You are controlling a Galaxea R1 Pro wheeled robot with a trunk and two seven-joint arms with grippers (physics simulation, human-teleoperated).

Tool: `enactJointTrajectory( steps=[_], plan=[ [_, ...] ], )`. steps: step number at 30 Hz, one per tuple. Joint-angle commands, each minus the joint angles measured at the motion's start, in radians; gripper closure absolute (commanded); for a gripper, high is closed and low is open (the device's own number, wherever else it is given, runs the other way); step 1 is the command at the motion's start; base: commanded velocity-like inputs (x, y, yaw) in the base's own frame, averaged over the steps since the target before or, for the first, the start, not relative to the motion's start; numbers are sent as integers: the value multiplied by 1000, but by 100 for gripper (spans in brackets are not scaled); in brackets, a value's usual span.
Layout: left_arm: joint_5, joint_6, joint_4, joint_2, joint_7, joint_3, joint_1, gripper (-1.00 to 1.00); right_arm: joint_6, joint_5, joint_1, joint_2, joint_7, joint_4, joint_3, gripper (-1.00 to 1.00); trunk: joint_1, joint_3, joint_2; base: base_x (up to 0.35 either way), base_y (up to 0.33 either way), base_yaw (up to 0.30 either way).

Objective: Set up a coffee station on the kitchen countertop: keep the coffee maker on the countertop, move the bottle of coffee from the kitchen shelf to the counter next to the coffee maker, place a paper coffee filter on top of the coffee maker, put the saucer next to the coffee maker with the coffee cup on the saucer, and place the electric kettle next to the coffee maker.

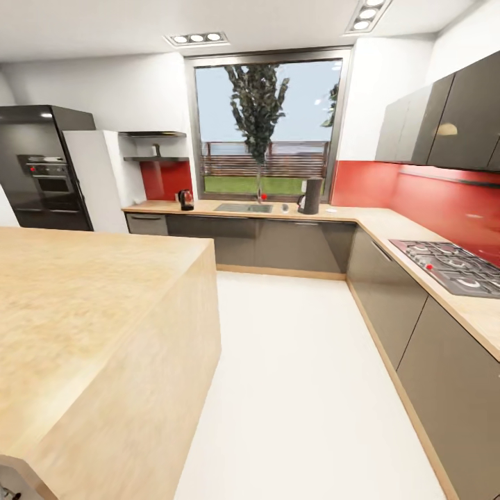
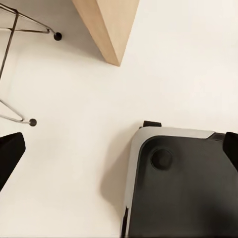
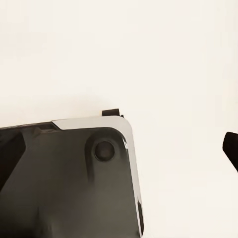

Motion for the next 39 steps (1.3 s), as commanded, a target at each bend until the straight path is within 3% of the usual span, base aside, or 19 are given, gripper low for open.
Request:
enactJointTrajectory(
  steps=[1, 7, 13, 17, 20, 24, 28, 30, 39],
  plan=[
    [4, 17, -10, -1, 1, 2, 0, -100, -4, -4, -1, 0, 5, 1, -5, -100, 1, -2, -2, 0, 0, -1],
    [1, 114, -80, -2, 13, 1, 0, -100, -3, -4, -1, 0, 5, 1, -5, -100, 1, -2, -2, 0, 0, 0],
    [7, 191, -213, -3, 16, 1, 0, -100, -2, -4, -1, 0, 9, 1, -4, -100, 1, -2, -2, 0, 0, -86],
    [16, 311, -341, -6, 18, 6, 0, -100, 4, -3, -1, -7, 11, 2, 2, -100, 1, -1, -2, 0, 0, -261],
    [18, 332, -368, -18, 17, 6, 0, -100, 5, -3, -1, -12, 10, 2, 3, -100, 1, -1, -2, 0, 0, -278],
    [22, 293, -355, -24, 14, 9, 0, -100, 4, -2, -1, -17, 10, 3, 4, -100, 1, 0, -2, 5, -2, -249],
    [10, 148, -226, -19, 11, 10, 0, -100, -1, -3, -1, -19, 6, 3, 2, -100, 1, 0, -2, 63, -123, -111],
    [5, 121, -204, -20, 11, 8, 0, -100, -2, -4, -1, -19, 6, 3, 1, -100, 1, 0, -2, 86, -236, -29],
    [-6, 93, -179, -20, 11, 3, 0, -100, -5, -5, -1, -24, 4, 3, -6, -100, 1, 0, -2, 85, -274, -5]
  ],
)
